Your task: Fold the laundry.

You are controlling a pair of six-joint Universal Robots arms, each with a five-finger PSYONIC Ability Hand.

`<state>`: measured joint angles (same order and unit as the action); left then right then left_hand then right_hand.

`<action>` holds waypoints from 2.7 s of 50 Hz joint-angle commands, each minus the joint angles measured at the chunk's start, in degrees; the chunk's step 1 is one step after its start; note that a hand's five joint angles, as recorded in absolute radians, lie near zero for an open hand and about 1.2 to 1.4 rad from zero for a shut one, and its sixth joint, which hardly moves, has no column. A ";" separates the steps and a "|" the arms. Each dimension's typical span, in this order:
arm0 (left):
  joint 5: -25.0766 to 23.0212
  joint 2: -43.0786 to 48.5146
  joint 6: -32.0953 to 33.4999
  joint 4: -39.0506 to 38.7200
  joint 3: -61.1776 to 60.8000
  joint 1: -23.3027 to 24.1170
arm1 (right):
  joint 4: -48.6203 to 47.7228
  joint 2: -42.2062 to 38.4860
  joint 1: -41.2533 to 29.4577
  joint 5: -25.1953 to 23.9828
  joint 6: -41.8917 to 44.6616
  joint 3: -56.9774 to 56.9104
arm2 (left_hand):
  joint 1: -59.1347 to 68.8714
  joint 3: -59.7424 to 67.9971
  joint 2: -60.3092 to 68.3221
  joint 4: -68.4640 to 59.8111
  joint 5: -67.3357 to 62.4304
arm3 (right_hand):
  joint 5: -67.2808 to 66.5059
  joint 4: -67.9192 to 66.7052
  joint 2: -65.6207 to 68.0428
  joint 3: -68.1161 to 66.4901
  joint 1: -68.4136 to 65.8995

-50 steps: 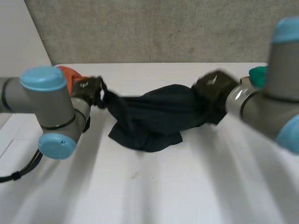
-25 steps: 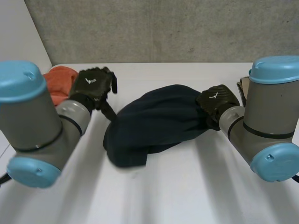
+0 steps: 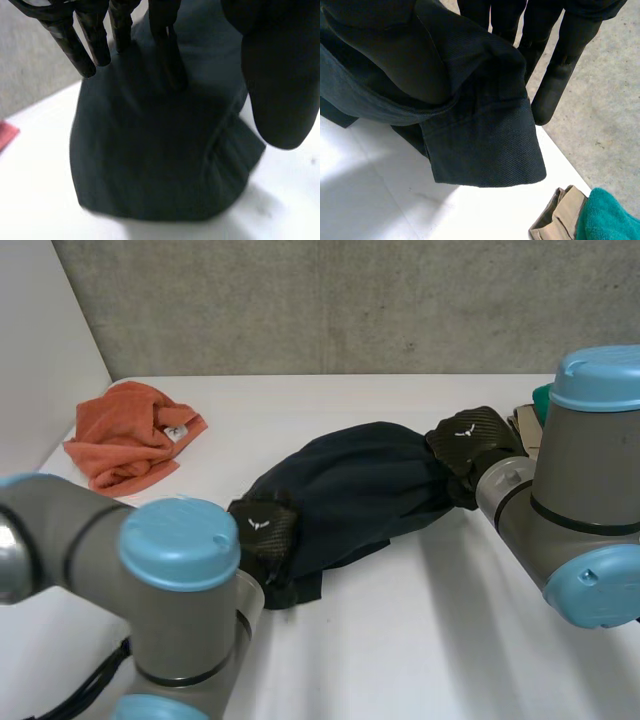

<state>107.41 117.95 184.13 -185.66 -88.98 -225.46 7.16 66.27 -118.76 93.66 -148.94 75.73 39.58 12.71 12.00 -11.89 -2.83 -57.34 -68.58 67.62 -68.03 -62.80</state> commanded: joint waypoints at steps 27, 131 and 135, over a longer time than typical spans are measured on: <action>-13.63 -27.23 0.80 -10.51 9.25 -16.32 | -5.48 18.80 3.09 -7.62 -7.86 -6.11 | 40.42 67.29 68.00 -68.11 -67.17 | -12.66 -11.42 12.38 -11.97 -17.20; -1.58 -8.06 10.29 -6.47 -6.38 -7.26 | -11.32 -8.30 12.05 -21.15 0.49 -0.23 | 40.42 67.29 68.00 -68.11 -67.17 | -12.66 -11.42 12.38 -11.97 -17.20; -5.62 -15.54 11.25 -5.41 -6.21 -9.11 | 1.05 1.01 14.07 -20.36 2.15 -1.10 | 40.42 67.29 68.00 -68.11 -67.17 | -12.66 -11.42 12.38 -11.97 -17.20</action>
<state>106.04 112.00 194.43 -192.37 -95.04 -232.23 -5.57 55.38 -107.23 72.60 -147.78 74.90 64.73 68.00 66.82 -68.42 -57.21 -56.22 -68.50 67.38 -67.33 -63.00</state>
